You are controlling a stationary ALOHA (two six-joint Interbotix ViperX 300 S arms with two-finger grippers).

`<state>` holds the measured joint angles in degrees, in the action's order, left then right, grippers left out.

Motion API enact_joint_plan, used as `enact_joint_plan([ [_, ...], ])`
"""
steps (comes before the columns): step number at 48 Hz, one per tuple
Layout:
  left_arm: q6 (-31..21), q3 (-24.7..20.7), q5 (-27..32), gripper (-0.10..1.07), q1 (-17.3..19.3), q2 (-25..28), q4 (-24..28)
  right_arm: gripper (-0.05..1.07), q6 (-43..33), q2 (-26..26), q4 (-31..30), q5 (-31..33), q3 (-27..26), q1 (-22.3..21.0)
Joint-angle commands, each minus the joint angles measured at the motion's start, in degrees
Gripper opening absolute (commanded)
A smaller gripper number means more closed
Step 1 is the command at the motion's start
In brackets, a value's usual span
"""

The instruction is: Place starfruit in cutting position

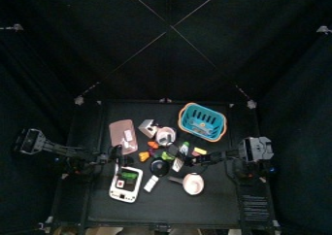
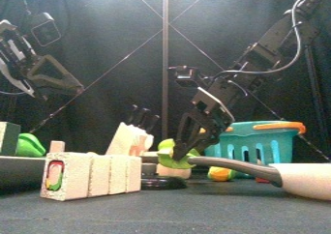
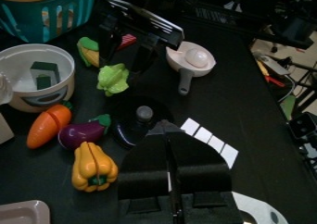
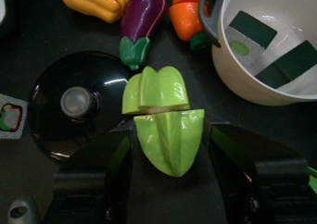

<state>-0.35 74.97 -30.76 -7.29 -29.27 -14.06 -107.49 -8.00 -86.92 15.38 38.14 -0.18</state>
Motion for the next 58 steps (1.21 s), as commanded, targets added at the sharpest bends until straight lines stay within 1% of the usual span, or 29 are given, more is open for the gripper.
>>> enact_joint_plan([
  [1, 0.0, -1.14, -0.26, 0.12, -0.35, 0.09, 0.0, 0.68, 0.0, 2.55, 1.76, 0.26, -0.62, 0.18],
  [11, 0.18, -1.58, -0.18, 0.12, -0.35, 0.09, 0.0, 0.68, 0.0, 4.57, 8.79, 1.49, 0.35, 0.44],
  [17, 0.26, -2.29, -0.18, 0.12, -0.35, 0.09, 0.0, 0.68, -0.09, 6.77, 13.89, 4.04, 0.62, 2.02],
  [26, 0.26, -2.55, -0.26, 0.12, 0.0, 0.09, 0.0, 0.68, -0.18, 9.14, 23.91, 10.9, 0.18, 4.75],
  [33, 0.09, -2.72, -0.26, 0.12, 0.18, 0.09, -0.26, 0.68, -0.26, 9.14, 31.38, 18.46, -1.23, 7.82],
  [43, 0.09, -2.72, -0.26, 0.12, -0.26, 0.09, -1.14, 0.68, -2.02, 7.47, 38.41, 27.33, -4.22, 11.43],
  [47, 0.09, -2.72, -0.18, 0.12, -0.62, 0.09, -1.41, 0.68, -4.04, 6.15, 39.38, 30.67, -5.89, 12.22],
  [51, 0.09, -2.81, -0.26, 0.12, -1.05, 0.09, -1.49, 0.69, -7.21, 4.48, 38.85, 33.57, -7.56, 12.92],
  [58, 0.09, -2.9, -0.26, 0.12, -1.32, 0.09, -1.49, 0.69, -14.41, 0.44, 38.5, 34.28, -9.76, 13.89],
])
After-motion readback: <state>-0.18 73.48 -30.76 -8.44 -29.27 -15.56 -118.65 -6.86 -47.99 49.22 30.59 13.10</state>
